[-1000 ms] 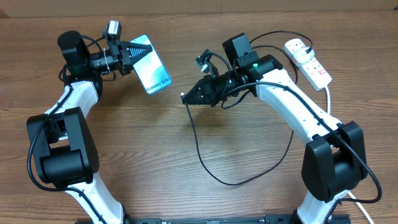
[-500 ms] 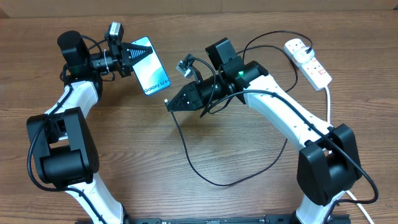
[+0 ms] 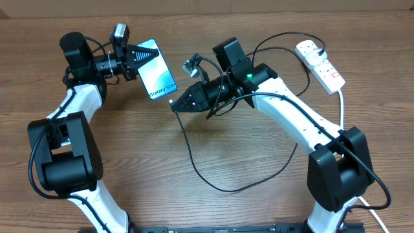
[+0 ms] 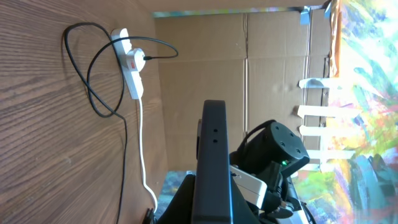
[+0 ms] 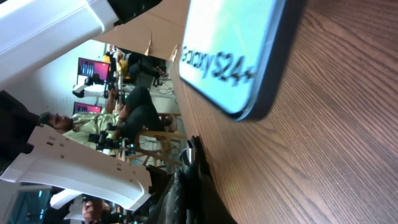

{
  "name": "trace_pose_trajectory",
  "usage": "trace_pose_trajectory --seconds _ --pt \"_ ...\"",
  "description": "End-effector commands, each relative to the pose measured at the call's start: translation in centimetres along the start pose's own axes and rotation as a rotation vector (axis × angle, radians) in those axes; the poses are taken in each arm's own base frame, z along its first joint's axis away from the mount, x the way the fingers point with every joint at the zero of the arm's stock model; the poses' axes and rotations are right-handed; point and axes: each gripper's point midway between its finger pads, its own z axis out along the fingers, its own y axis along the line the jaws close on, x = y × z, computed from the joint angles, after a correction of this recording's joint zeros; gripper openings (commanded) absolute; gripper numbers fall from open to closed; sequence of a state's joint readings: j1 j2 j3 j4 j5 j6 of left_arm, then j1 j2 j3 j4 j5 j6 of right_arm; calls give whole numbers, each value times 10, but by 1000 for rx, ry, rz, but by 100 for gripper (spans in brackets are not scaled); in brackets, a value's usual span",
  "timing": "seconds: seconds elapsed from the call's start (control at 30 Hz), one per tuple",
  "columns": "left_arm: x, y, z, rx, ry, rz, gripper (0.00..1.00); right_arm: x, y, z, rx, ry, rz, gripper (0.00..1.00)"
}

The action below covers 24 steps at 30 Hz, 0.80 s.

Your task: Plug charger to phone and switch on socket

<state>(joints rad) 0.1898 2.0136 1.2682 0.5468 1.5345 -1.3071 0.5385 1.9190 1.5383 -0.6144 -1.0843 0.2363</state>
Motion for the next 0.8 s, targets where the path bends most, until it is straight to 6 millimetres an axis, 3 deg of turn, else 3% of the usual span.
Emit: trace_pose_trajectory --seconds 0.0,0.77 --pt "5 -9 0 9 30 17 4 -5 2 3 -14 -4 5 4" --pt "12 -10 14 12 66 17 4 -8 1 10 17 -17 13 4"
